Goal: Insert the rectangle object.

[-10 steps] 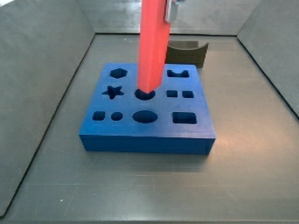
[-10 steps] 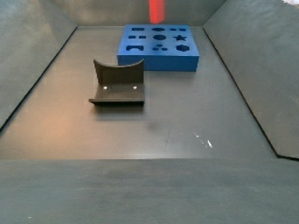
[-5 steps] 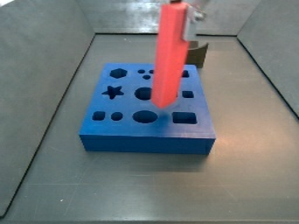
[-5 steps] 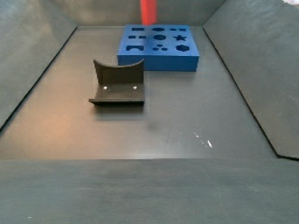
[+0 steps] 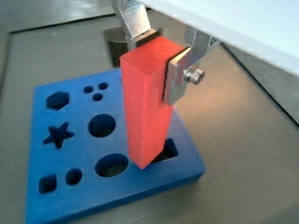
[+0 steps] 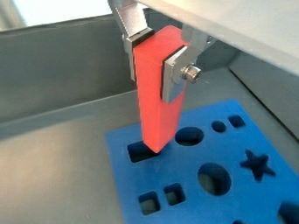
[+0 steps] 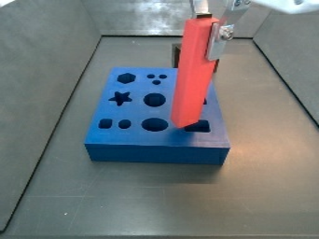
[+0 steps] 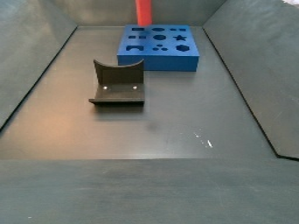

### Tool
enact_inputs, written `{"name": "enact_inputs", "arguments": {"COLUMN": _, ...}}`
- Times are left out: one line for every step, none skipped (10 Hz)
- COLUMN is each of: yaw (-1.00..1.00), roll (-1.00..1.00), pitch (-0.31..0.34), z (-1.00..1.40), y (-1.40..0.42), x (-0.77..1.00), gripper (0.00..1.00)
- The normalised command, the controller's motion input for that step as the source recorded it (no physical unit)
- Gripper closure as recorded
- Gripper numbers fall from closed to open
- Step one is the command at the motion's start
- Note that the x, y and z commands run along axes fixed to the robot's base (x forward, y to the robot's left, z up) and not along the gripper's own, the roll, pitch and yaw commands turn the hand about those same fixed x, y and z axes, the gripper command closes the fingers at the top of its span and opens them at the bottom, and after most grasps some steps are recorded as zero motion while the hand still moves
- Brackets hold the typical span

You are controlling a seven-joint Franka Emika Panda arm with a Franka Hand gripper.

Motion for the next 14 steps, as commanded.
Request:
{"name": "enact_inputs", "arguments": {"yaw": -0.96, "roll": 0.07, "pitch": -0.006, "z": -0.10, "y": -0.14, "x": 0.04, "gripper": 1.00}}
{"name": "enact_inputs", "arguments": {"yaw": -0.94, "roll": 0.06, "pitch": 0.000, "z": -0.04, "y": -0.13, "x": 0.07, "gripper": 1.00}}
{"name": "enact_inputs", "arguments": {"yaw": -0.83, "roll": 0.05, "pitch": 0.000, "z": -0.02, "y": -0.15, "x": 0.21, "gripper": 1.00}}
{"name": "enact_inputs", "arguments": {"yaw": -0.82, "roll": 0.06, "pitch": 0.000, "z": -0.02, "y": -0.13, "x": 0.23, "gripper": 1.00}}
{"name": "enact_inputs", "arguments": {"yaw": -0.87, "roll": 0.08, "pitch": -0.003, "z": -0.05, "y": -0.07, "x": 0.17, "gripper": 1.00}}
{"name": "enact_inputs", "arguments": {"yaw": -0.87, "roll": 0.09, "pitch": -0.009, "z": -0.05, "y": -0.05, "x": 0.18, "gripper": 1.00}}
{"name": "enact_inputs", "arguments": {"yaw": -0.72, "roll": 0.12, "pitch": -0.010, "z": -0.09, "y": -0.07, "x": 0.36, "gripper": 1.00}}
{"name": "enact_inputs", "arguments": {"yaw": -0.49, "roll": 0.15, "pitch": 0.000, "z": -0.15, "y": -0.10, "x": 0.60, "gripper": 1.00}}
{"name": "enact_inputs", "arguments": {"yaw": 0.00, "roll": 0.02, "pitch": 0.000, "z": -0.24, "y": 0.00, "x": 0.16, "gripper": 1.00}}
{"name": "enact_inputs", "arguments": {"yaw": 0.02, "roll": 0.08, "pitch": -0.027, "z": -0.21, "y": 0.03, "x": 0.00, "gripper": 1.00}}
{"name": "enact_inputs", "arguments": {"yaw": 0.15, "roll": 0.03, "pitch": -0.027, "z": -0.25, "y": 0.09, "x": 0.00, "gripper": 1.00}}
{"name": "enact_inputs", "arguments": {"yaw": 0.09, "roll": 0.00, "pitch": -0.030, "z": -0.27, "y": 0.07, "x": 0.00, "gripper": 1.00}}
{"name": "enact_inputs", "arguments": {"yaw": 0.11, "roll": 0.00, "pitch": -0.066, "z": -0.29, "y": 0.03, "x": -0.03, "gripper": 1.00}}
{"name": "enact_inputs", "arguments": {"yaw": 0.11, "roll": 0.00, "pitch": -0.066, "z": -0.33, "y": 0.00, "x": 0.00, "gripper": 1.00}}
